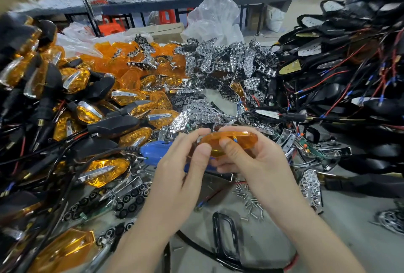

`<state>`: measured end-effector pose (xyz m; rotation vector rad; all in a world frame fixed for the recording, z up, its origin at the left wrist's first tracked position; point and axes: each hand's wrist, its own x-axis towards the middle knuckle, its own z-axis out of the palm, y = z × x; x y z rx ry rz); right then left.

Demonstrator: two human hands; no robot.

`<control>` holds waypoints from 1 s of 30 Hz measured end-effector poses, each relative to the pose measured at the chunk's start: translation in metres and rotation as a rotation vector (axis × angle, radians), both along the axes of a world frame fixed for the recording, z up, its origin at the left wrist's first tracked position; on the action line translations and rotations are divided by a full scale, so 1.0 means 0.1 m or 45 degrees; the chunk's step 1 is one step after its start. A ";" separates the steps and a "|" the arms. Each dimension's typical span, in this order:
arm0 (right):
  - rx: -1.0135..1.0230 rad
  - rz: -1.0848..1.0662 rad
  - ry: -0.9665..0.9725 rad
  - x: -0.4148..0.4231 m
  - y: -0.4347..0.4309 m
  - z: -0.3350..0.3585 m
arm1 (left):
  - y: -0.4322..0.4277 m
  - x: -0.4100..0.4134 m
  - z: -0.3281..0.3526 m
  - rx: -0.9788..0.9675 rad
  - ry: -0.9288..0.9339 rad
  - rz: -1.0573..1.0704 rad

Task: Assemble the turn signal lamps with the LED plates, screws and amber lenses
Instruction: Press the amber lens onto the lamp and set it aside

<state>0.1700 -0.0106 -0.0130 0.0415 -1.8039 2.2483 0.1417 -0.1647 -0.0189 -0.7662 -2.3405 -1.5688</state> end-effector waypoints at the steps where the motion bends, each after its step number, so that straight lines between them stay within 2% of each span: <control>1: 0.045 -0.044 0.001 -0.01 0.01 -0.02 | 0.01 0.00 -0.01 -0.014 -0.025 -0.002; 12: 0.153 -0.168 -0.024 -0.05 -0.03 -0.13 | 0.17 0.06 -0.04 0.129 -0.202 0.137; 21: 0.203 -0.126 -0.085 -0.08 -0.03 -0.21 | 0.17 0.07 -0.06 0.089 -0.206 0.187; 27: 0.013 -0.014 -0.080 -0.09 -0.03 -0.21 | 0.21 0.11 -0.06 0.090 -0.190 0.200; 30: -0.036 -0.036 -0.101 -0.09 -0.04 -0.22 | 0.24 0.14 -0.05 0.163 -0.263 0.228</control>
